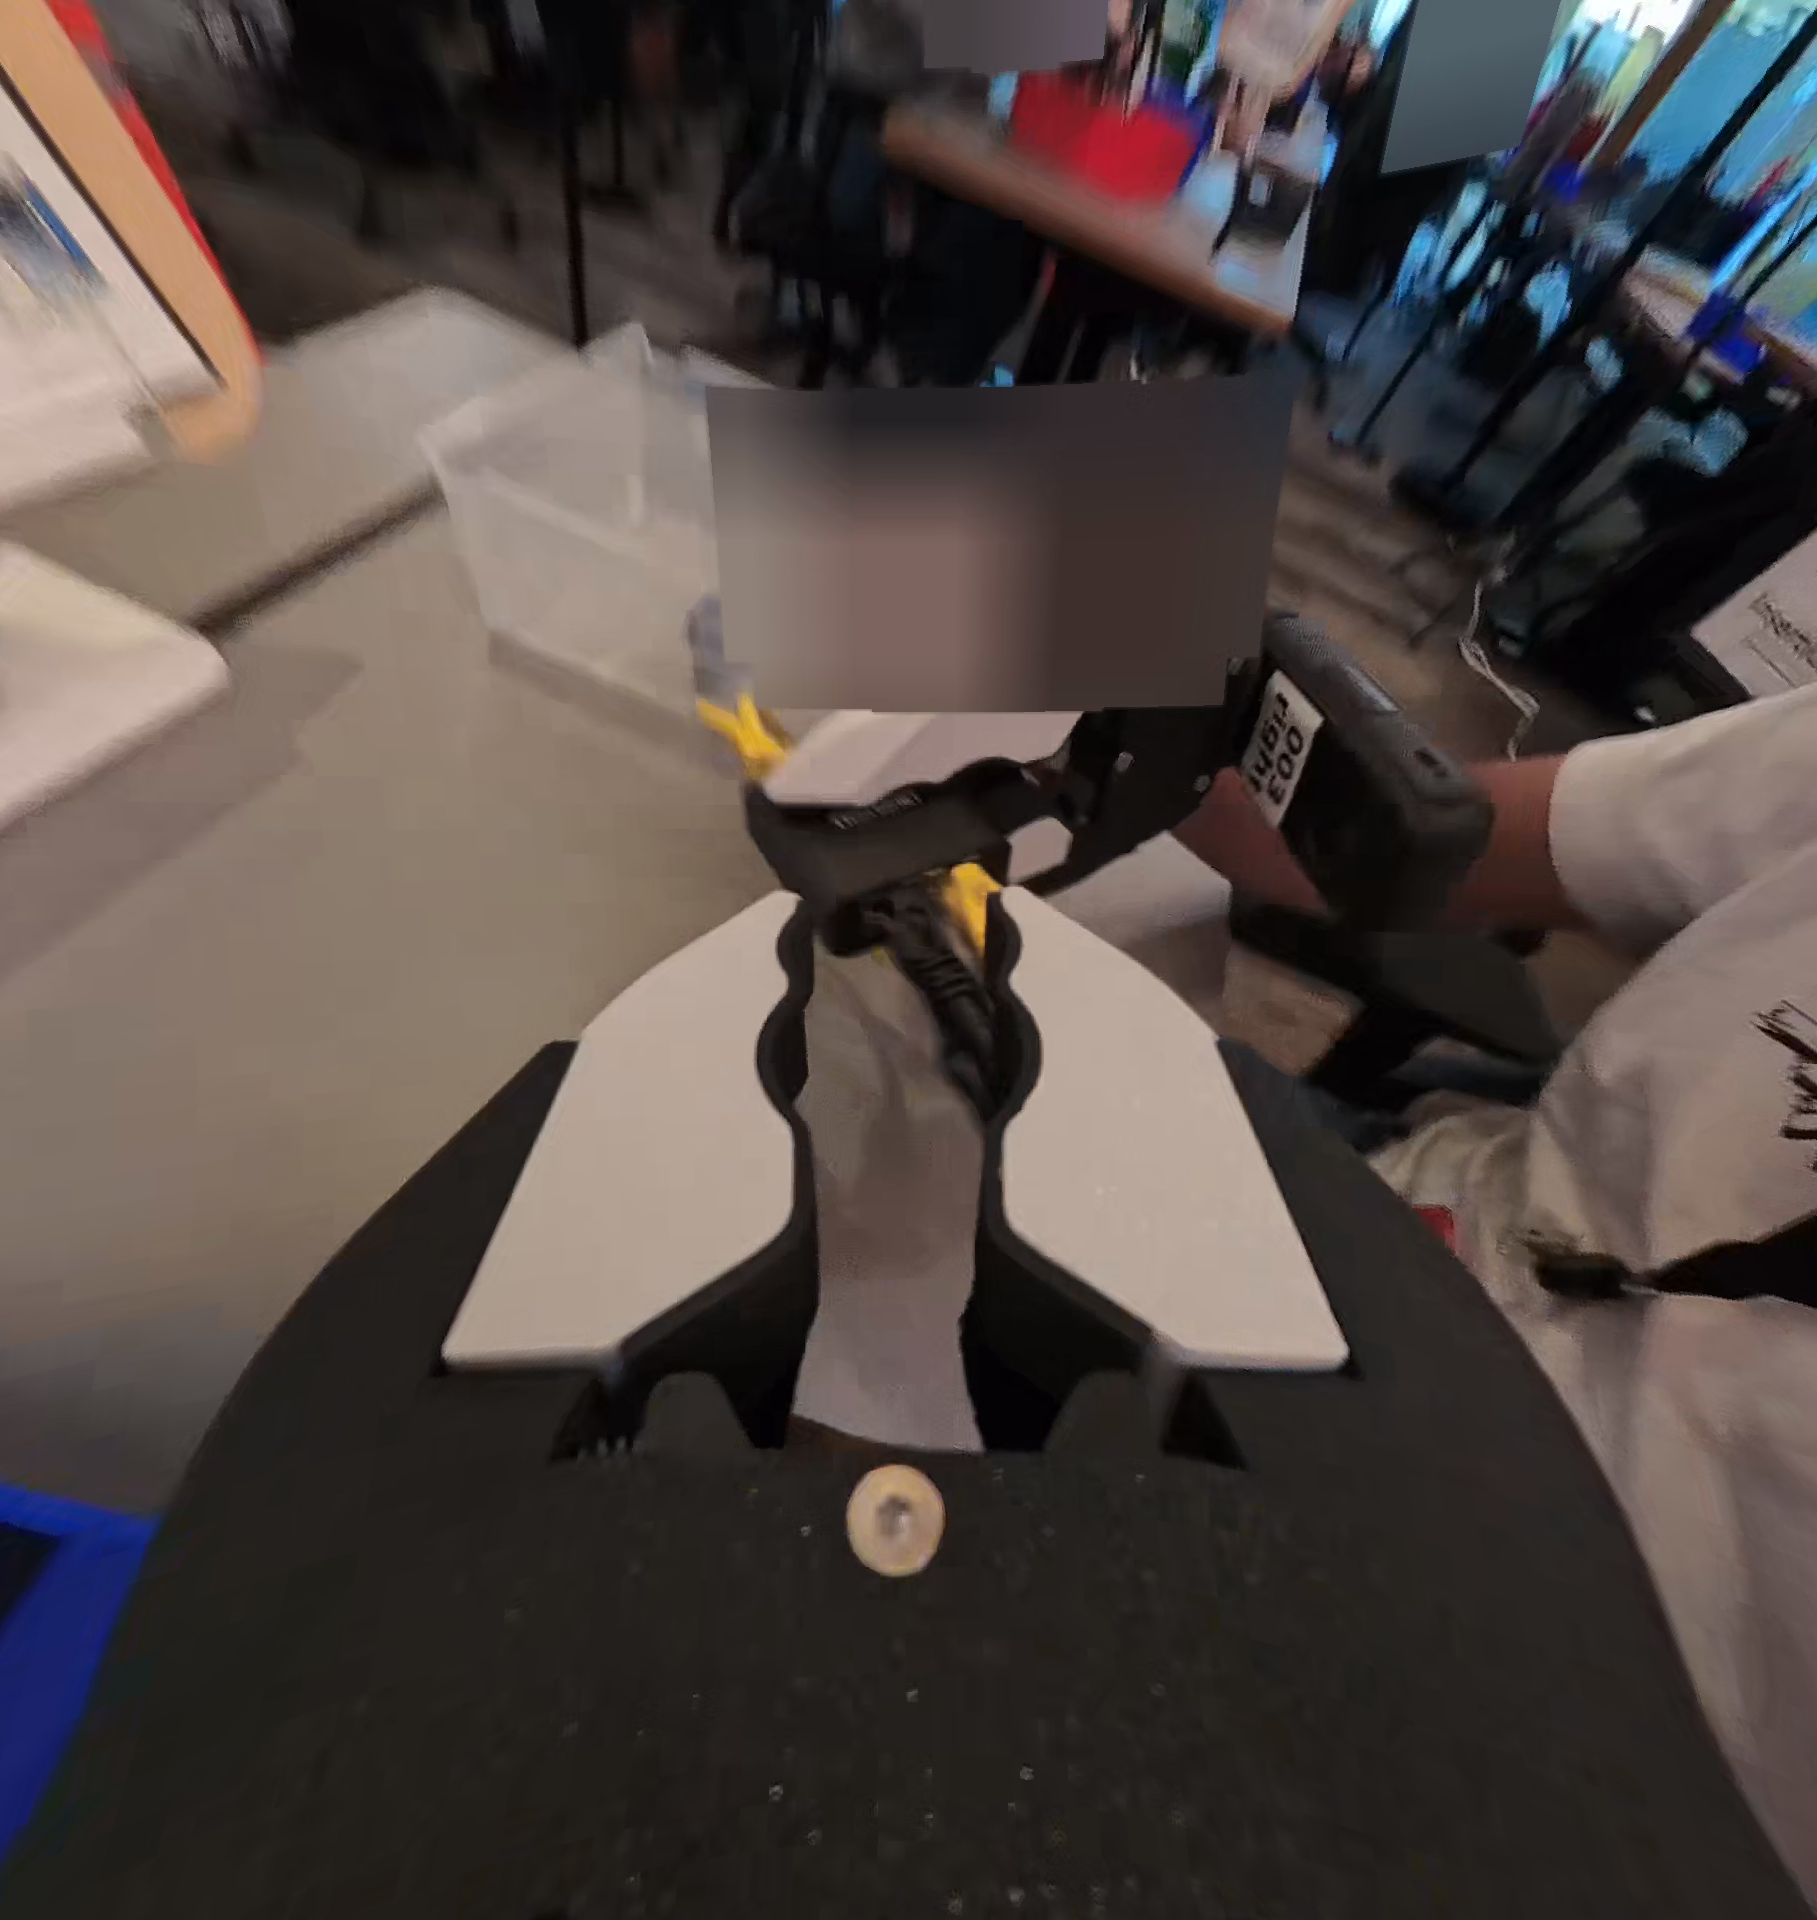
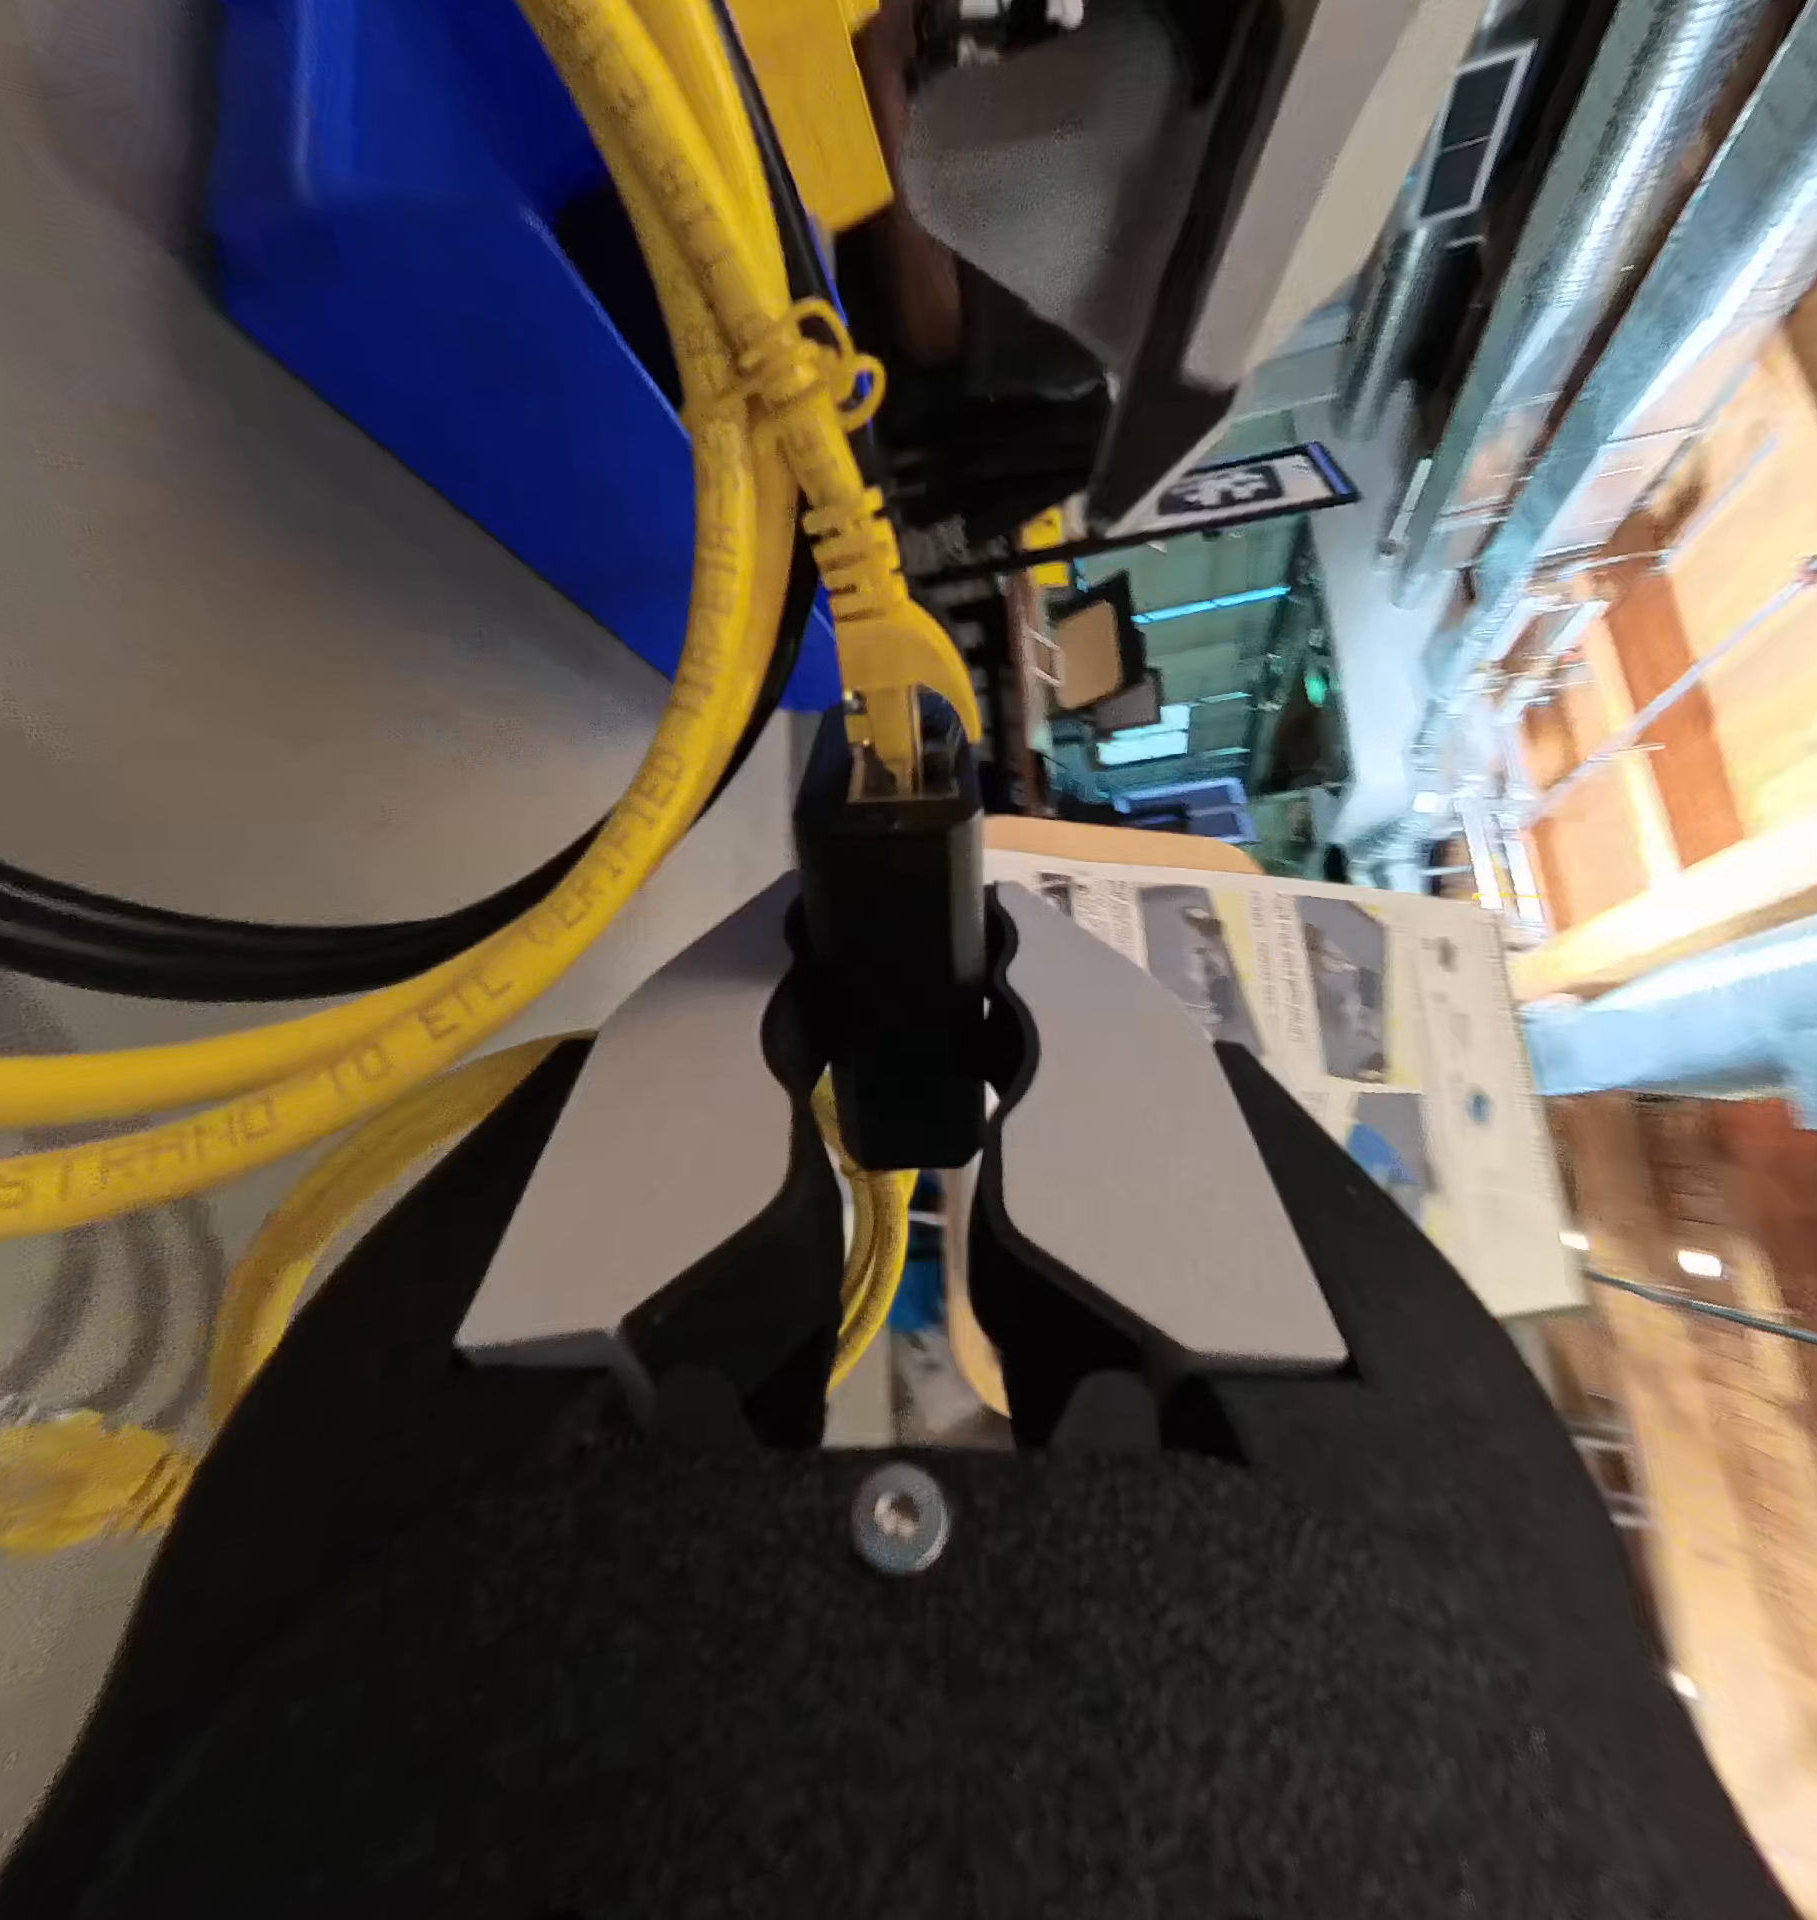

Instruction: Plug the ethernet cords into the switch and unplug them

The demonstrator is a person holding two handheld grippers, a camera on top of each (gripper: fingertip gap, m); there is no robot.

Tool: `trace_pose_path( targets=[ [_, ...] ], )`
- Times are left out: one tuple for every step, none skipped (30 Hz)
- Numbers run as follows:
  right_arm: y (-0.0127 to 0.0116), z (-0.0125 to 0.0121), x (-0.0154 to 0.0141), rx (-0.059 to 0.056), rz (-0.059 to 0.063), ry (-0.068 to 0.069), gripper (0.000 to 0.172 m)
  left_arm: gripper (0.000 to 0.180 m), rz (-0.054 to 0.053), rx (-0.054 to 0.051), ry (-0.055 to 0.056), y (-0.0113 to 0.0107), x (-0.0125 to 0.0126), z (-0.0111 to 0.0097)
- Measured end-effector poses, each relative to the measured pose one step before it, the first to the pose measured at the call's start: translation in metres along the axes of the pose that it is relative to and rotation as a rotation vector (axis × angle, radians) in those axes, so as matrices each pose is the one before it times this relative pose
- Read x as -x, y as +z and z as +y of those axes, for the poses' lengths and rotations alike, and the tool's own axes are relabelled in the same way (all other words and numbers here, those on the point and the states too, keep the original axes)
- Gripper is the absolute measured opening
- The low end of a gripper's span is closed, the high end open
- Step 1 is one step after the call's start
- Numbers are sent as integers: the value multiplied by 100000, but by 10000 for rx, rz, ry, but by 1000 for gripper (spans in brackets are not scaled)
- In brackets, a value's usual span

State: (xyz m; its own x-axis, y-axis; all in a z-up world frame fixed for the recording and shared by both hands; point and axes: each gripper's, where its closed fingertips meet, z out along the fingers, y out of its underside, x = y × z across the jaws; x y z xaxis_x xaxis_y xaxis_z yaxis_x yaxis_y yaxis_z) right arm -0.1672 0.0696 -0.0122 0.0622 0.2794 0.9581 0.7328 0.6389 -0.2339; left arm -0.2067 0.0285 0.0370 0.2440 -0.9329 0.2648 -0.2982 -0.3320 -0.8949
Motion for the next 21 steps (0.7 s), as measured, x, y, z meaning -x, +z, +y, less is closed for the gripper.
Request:
trace_pose_path(
  targets=[
    [-248,-62,-92,-252,-303,619,26,31,-135,-655,496,-873,339,-794],
    [-338,-202,-132,-364,-333,604,26,31,-44,-447,525,-692,182,-466],
    [-372,-255,-142,-377,-351,560,26,34,34,-172,462,-368,35,-75],
    [-387,-239,-127,-309,-366,566,26,38,110,103,431,35,-138,276],
    [-403,-245,-319,-275,-131,391,25,38,93,247,505,427,-259,477],
    [-394,-315,-283,-280,-126,298,25,38,89,309,676,714,-381,560],
    [-350,-312,-178,-223,-151,252,25,36,-140,231,764,885,-194,388],
    [-281,-330,-61,-185,-170,168,25,34,-17,133,835,895,-499,147],
    [-182,-206,77,-76,-209,132,25,32,-69,31,835,810,-442,-213],
    [-91,-90,167,22,-230,134,25,31,2,-97,839,642,-530,-556],
    [-51,-36,111,63,-99,45,25,27,4,-136,772,495,-425,-725],
    [-63,-102,-57,-17,49,-9,25,26,-67,-76,678,433,-185,-682],
    [-60,-101,-58,-70,8,74,26,27,-196,16,576,359,129,-509],
    [-25,24,-2,-28,-63,122,25,27,-98,17,488,264,131,-402],
    [-23,175,-51,18,-12,82,25,29,-132,12,356,202,254,-300],
    [-80,68,-54,-94,-15,112,26,32,-114,6,239,146,270,-185],
    [-98,15,-24,-168,-48,183,25,32,-87,-77,136,94,250,-193],
    [-43,40,-42,-149,-43,179,25,31,-36,-163,66,82,173,-188],
    [-7,38,-15,-132,-46,157,25,31,-50,-166,36,103,163,-137],
    [18,7,-33,-135,-55,160,25,26,-27,-152,2,127,124,-49],
    [41,-39,10,-165,-72,153,25,22,59,-207,13,97,-23,-96]
  ],
)
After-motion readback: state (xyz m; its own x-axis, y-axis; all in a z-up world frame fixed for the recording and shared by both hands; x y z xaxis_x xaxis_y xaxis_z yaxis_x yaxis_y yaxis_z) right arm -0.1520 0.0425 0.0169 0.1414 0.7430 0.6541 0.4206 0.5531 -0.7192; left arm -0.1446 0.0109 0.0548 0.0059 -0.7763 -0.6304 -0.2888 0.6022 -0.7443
